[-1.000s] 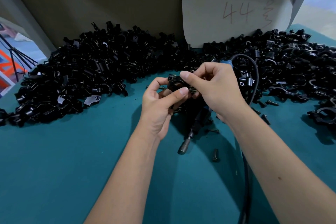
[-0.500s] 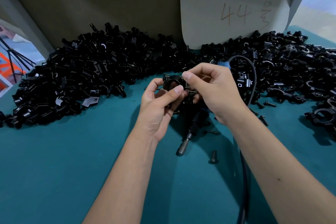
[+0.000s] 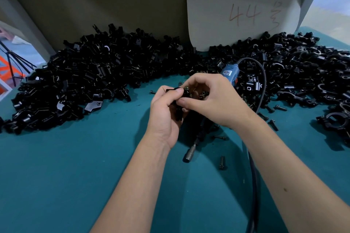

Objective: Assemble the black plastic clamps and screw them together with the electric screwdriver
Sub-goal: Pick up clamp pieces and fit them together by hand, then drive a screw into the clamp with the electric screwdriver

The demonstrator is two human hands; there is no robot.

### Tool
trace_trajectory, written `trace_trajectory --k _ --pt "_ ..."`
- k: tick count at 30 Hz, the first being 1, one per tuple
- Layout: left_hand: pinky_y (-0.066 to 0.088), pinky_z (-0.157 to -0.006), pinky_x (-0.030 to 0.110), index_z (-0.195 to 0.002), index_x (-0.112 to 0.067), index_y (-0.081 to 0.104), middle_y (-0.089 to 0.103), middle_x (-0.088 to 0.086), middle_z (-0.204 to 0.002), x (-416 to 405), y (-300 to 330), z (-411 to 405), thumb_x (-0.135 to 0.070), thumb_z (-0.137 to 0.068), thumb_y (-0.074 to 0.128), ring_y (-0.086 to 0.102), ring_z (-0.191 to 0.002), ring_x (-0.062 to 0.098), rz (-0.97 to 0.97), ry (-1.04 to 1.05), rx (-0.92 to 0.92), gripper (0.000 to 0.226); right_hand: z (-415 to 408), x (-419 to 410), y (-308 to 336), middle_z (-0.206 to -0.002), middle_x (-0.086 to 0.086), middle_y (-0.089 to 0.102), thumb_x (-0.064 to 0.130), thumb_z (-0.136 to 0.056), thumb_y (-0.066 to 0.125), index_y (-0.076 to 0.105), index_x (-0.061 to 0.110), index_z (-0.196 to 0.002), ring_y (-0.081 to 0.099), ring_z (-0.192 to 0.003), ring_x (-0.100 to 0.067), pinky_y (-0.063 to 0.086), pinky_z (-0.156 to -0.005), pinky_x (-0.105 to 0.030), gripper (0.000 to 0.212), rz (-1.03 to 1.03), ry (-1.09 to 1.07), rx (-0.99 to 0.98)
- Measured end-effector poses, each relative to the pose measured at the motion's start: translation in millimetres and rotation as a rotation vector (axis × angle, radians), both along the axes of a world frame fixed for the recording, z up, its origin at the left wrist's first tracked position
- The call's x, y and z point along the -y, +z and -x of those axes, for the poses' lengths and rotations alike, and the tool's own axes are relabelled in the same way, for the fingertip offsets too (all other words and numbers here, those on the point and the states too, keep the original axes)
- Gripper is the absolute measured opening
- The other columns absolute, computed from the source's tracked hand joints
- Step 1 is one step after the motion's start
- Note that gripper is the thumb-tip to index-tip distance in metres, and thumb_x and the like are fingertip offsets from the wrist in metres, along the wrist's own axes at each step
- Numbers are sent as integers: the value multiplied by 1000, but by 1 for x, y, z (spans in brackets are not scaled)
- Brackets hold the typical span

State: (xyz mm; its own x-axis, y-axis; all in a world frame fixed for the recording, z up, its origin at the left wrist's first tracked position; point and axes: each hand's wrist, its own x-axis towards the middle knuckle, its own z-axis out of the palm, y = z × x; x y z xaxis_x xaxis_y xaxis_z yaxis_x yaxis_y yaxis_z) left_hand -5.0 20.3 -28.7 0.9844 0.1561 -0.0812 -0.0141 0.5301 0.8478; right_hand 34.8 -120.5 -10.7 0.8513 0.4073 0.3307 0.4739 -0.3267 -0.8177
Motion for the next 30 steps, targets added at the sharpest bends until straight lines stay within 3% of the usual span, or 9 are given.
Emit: trace_trajectory --k 5,7,10,14,17,20,23,26,30 --pt "51 -61 30 -78 -15 55 62 2 -71 1 0 0 -20 -80 66 58 -64 16 -2 13 79 12 3 -5 0 -84 -1 74 16 -80 91 75 11 -89 73 -75 -21 61 -73 -47 18 -94 -38 39" --pt "53 -60 29 -92 -14 58 68 5 -82 4 -1 0 -29 -85 65 64 -70 16 -71 17 92 18 3 -5 2 -85 -3 72 16 -80 91 75 10 -88 72 -72 -20 61 -68 -43 19 -140 -45 39" --pt "39 -44 23 -98 -19 56 66 2 -82 9 -1 0 -39 -90 59 55 -59 12 -140 3 76 22 3 -5 3 -79 0 74 18 -80 92 74 14 -86 73 -65 -15 60 -64 -35 19 -149 -57 33" --pt "23 -38 19 -94 -21 53 55 0 -75 13 -3 -4 -28 -100 49 39 -49 8 -64 28 -2 10 8 -5 6 -75 6 73 28 -83 89 74 17 -86 71 -67 -5 56 -67 -22 19 -41 -72 59" --pt "20 -35 17 -93 -18 46 44 -1 -64 10 -3 -5 -25 -101 45 30 -47 8 99 -5 -40 11 5 -3 8 -72 2 68 52 -94 70 68 15 -87 65 -68 -14 52 -67 -33 38 -69 -360 153" --pt "18 -35 16 -78 -17 41 40 -1 -64 4 -2 -6 -26 -99 46 25 -48 7 227 -42 -75 24 -2 6 6 -77 5 53 72 -94 54 47 15 -99 55 -71 -24 38 -62 -38 58 254 -809 150" --pt "18 -37 17 -74 -16 42 41 0 -65 4 -3 -8 -25 -98 47 25 -48 8 213 -30 -95 26 -1 7 -2 -84 -1 47 83 -79 64 34 12 -115 49 -70 -27 37 -59 -35 85 486 -833 -24" --pt "27 -38 19 -81 -16 41 43 2 -66 7 -5 -9 -23 -99 51 30 -47 11 152 20 -122 22 -2 5 -8 -86 -4 51 77 -72 77 30 9 -131 52 -69 -29 42 -58 -35 102 534 -800 -65" --pt "35 -41 22 -85 -19 44 47 1 -66 8 -6 -8 -25 -99 58 36 -48 12 36 28 -160 21 -9 13 -7 -90 -1 53 53 -73 87 29 14 -115 56 -72 -27 44 -63 -33 81 335 -778 -138"
